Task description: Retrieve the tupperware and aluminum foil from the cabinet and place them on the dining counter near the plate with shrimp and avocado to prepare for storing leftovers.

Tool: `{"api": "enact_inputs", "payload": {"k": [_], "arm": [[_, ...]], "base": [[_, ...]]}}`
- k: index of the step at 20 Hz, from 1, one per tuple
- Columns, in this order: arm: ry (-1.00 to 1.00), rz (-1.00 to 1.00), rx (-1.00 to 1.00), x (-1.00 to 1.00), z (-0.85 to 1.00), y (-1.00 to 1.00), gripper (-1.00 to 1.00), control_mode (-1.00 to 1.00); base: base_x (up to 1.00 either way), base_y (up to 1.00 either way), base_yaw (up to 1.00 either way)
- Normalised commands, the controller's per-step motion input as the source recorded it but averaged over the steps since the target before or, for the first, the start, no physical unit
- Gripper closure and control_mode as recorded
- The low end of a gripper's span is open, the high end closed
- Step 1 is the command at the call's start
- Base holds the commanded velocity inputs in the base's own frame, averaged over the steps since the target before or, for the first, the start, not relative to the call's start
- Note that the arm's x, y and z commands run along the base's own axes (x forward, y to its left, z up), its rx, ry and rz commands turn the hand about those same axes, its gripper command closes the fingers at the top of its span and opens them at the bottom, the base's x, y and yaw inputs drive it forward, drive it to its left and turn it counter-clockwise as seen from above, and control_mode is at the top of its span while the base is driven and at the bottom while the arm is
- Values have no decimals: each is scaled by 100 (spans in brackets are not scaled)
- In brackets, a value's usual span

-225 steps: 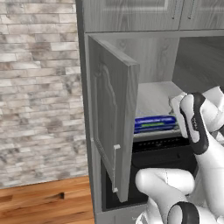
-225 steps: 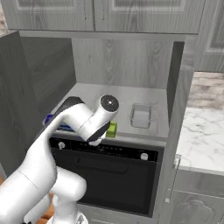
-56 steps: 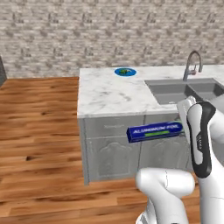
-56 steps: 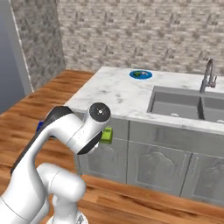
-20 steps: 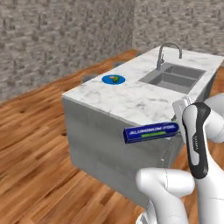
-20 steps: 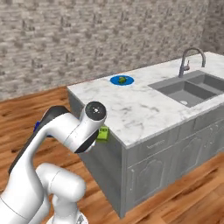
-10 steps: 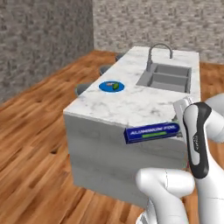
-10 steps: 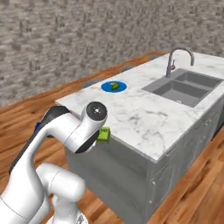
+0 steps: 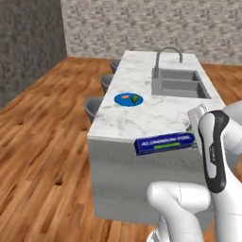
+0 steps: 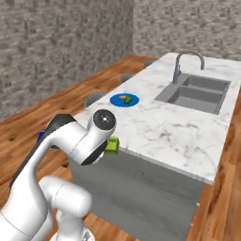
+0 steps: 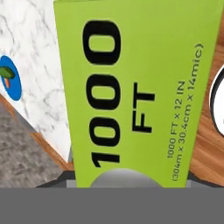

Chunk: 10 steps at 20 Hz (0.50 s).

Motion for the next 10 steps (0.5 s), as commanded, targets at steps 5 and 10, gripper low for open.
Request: {"api": "enact_inputs", "payload": {"k": [5,10], "arm": [[0,0,0,0,0,0,100,100],[0,0,0,0,0,0,100,100]], "base": [[13,100,-39],[8,100,-37]]}}
